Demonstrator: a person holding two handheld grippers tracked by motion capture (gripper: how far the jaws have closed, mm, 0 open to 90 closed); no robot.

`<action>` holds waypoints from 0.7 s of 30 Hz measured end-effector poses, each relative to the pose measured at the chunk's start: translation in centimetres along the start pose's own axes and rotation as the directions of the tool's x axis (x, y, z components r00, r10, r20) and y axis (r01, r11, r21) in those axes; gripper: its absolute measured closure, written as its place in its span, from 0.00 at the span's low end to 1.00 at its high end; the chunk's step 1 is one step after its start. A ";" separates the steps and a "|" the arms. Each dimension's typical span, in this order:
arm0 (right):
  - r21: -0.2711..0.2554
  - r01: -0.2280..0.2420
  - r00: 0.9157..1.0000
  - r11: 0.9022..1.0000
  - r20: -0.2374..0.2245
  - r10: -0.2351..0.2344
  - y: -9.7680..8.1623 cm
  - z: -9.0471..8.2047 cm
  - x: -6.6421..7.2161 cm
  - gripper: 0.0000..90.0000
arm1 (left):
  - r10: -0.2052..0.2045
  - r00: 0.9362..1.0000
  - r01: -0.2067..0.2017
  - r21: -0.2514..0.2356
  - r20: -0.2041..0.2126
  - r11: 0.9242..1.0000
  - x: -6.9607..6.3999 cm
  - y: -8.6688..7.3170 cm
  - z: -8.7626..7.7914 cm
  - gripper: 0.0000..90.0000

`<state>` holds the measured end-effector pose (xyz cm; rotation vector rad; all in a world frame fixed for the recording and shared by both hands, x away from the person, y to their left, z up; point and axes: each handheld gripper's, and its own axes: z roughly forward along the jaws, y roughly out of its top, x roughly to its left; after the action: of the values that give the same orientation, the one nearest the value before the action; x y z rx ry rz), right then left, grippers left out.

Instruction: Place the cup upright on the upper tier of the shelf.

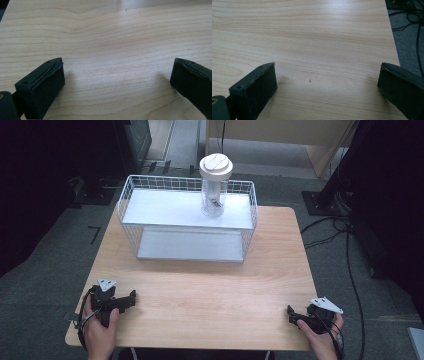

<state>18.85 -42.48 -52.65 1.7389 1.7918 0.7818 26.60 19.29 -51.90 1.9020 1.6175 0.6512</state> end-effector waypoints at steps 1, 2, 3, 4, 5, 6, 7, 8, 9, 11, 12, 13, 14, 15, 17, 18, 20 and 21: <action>0.000 0.000 1.000 1.000 0.000 0.000 0.0 0.0 0.0 0.02 | 0.000 1.000 0.000 0.000 0.000 1.000 0.0 0.0 0.0 0.00; 0.000 0.003 1.000 1.000 0.001 -0.003 0.0 0.0 0.0 0.02 | 0.000 1.000 0.000 0.000 0.000 1.000 0.0 0.0 0.0 0.00; 0.000 0.005 1.000 1.000 0.001 -0.005 0.0 0.0 0.0 0.02 | -0.001 1.000 0.001 0.000 0.000 1.000 0.0 0.0 0.0 0.00; 0.000 0.005 1.000 1.000 0.000 -0.005 0.0 0.0 0.0 0.02 | 0.000 1.000 0.000 0.000 0.000 1.000 0.0 0.0 0.0 0.00; 0.000 0.005 1.000 1.000 0.000 -0.005 0.0 0.0 0.0 0.02 | 0.000 1.000 0.000 0.000 0.000 1.000 0.0 0.0 0.0 0.00; 0.000 0.005 1.000 1.000 0.000 -0.005 0.0 0.0 0.0 0.02 | 0.000 1.000 0.000 0.000 0.000 1.000 0.0 0.0 0.0 0.00; 0.000 0.004 1.000 1.000 0.000 -0.004 0.0 0.0 0.0 0.02 | 0.000 1.000 0.000 0.000 0.000 1.000 0.0 0.0 0.0 0.00; 0.000 0.005 1.000 1.000 0.000 -0.005 0.0 0.0 0.0 0.02 | -0.001 1.000 0.001 0.000 0.000 1.000 0.0 0.0 0.0 0.00; 0.000 0.004 1.000 1.000 -0.001 -0.004 0.0 0.0 0.0 0.02 | 0.000 1.000 0.000 0.000 0.000 1.000 0.0 0.0 0.0 0.00; 0.000 0.005 1.000 1.000 0.000 -0.005 0.0 0.0 0.0 0.02 | 0.000 1.000 0.000 0.000 0.000 1.000 0.0 0.0 0.0 0.00; 0.001 0.005 1.000 1.000 -0.001 -0.005 0.0 0.0 0.0 0.02 | 0.000 1.000 0.000 0.000 0.000 1.000 0.0 0.0 0.0 0.00; 0.001 0.005 1.000 1.000 -0.001 -0.005 0.0 0.0 0.0 0.02 | 0.000 1.000 0.000 0.000 0.000 1.000 0.0 0.0 0.0 0.00; 0.001 0.005 1.000 1.000 -0.001 -0.005 0.0 0.0 0.0 0.02 | 0.000 1.000 0.000 0.000 0.000 1.000 0.0 0.0 0.0 0.00; 0.001 0.005 1.000 1.000 -0.002 -0.005 0.0 0.0 0.0 0.02 | 0.000 1.000 0.000 0.000 0.000 1.000 0.0 0.0 0.0 0.00; 0.001 0.005 1.000 1.000 -0.002 -0.005 0.0 0.0 0.0 0.02 | 0.000 1.000 0.000 0.000 0.000 1.000 0.0 0.0 0.0 0.00; 0.000 0.005 1.000 1.000 -0.003 -0.005 0.0 0.0 0.0 0.02 | 0.000 1.000 0.000 0.000 0.000 1.000 0.0 0.0 0.0 0.00; 0.000 0.005 1.000 1.000 -0.003 -0.005 0.0 0.0 0.0 0.02 | 0.000 1.000 0.000 0.000 0.000 1.000 0.0 0.0 0.0 0.00; 0.001 0.005 1.000 1.000 -0.003 -0.005 0.0 0.0 0.0 0.02 | 0.000 1.000 0.000 0.000 0.000 1.000 0.0 0.0 0.0 0.00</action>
<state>18.80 -42.52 -52.66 1.7339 1.7977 0.7822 26.61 19.29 -51.90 1.9017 1.6178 0.6511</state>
